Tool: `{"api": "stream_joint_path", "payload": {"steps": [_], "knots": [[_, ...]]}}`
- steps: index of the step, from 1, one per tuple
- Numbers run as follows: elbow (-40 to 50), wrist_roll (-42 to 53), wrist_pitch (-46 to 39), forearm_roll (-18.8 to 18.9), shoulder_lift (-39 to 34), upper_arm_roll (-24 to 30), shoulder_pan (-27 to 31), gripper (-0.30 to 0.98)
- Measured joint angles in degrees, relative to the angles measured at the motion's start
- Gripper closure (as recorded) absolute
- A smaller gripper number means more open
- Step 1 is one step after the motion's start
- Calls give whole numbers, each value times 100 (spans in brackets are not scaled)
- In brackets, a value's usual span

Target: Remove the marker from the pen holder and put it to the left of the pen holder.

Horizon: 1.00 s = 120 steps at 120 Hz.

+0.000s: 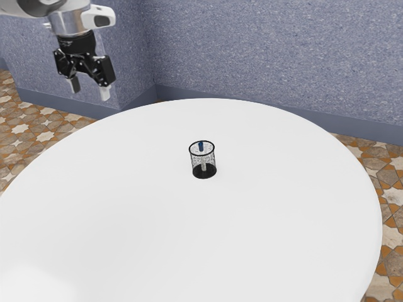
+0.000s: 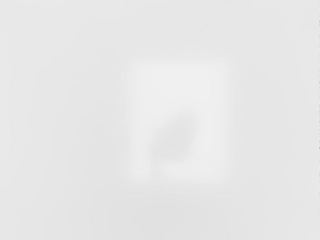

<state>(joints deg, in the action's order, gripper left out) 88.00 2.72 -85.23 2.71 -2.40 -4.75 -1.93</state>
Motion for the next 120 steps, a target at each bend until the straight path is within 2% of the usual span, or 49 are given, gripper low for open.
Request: {"api": "stream_joint_path", "payload": {"steps": [18, 34, 46, 65, 90, 120], "knots": [[-80, 20, -75, 13, 224, 29, 29, 0], [-419, 30, -565, 22, 1228, 74, 40, 0], [-1003, 7, -988, 32, 2180, 135, -35, 0], [-1509, -16, -1912, 56, 3127, 145, -33, 0], [-1593, -89, -3043, 16, 3678, 165, -138, 0], [-1516, -251, -3775, -211, 3981, 167, -379, 0]]}}
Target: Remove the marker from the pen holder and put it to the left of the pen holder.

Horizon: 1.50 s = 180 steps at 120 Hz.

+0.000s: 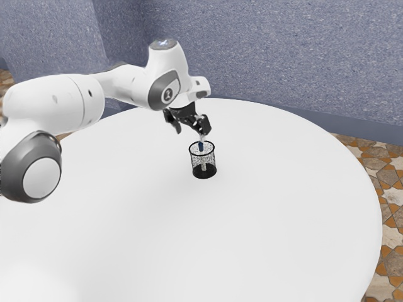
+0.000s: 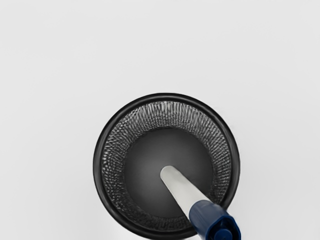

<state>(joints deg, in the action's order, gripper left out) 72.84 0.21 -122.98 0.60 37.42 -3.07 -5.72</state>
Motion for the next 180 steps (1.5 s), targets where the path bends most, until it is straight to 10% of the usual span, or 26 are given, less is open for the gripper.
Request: {"api": "stream_joint_path", "payload": {"steps": [72, 130, 180], "knots": [[350, -190, -570, -295, 136, 5, -103, 0], [348, -201, -609, -288, 98, 8, -96, 63], [949, -363, -626, -197, -617, -28, -202, 78]]}}
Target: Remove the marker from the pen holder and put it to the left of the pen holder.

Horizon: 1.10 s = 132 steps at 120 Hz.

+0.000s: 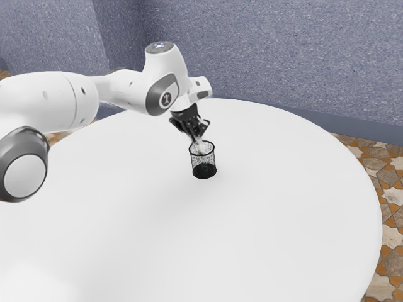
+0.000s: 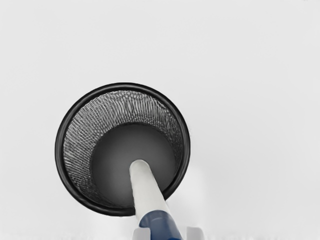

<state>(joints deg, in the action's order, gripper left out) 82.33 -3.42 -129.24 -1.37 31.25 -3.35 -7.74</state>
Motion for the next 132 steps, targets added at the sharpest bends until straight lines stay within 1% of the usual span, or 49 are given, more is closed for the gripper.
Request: {"api": "stream_joint_path", "payload": {"steps": [25, 40, 52, 64, 84, 95, 109, 132], "knots": [[671, -130, 36, 92, -1198, -40, -127, 79], [734, -191, 90, 134, -1456, -55, -87, 79], [735, -222, 118, 201, -1455, -124, -26, 79], [733, -226, 133, 248, -1366, -146, 152, 79], [640, -158, 143, 271, -1093, -150, 359, 79], [407, -93, 143, 276, -853, -150, 443, 79], [202, 16, 142, 264, -605, -150, 565, 79], [174, 191, 143, 169, -450, -149, 726, 79]]}}
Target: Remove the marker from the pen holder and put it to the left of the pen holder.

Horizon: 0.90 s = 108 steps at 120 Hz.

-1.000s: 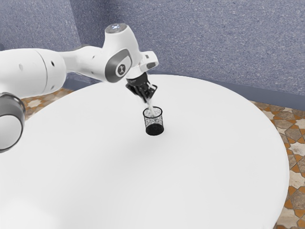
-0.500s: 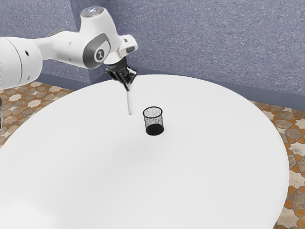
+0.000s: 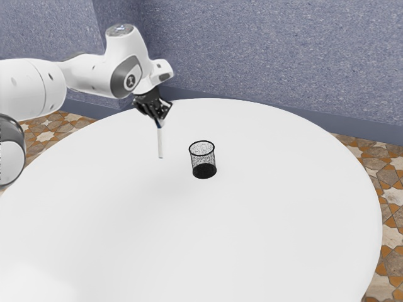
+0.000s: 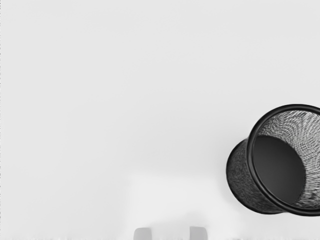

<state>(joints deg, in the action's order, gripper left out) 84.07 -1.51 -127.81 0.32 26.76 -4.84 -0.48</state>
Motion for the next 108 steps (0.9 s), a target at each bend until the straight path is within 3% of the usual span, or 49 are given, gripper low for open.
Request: {"api": "stream_joint_path", "payload": {"steps": [76, 96, 108], "knots": [[-867, 634, -3, -177, 1093, 422, 806, 78], [-872, 904, 10, -290, 1095, 463, 813, 41], [-872, 1063, 14, -313, 1059, 466, 809, 26]]}}
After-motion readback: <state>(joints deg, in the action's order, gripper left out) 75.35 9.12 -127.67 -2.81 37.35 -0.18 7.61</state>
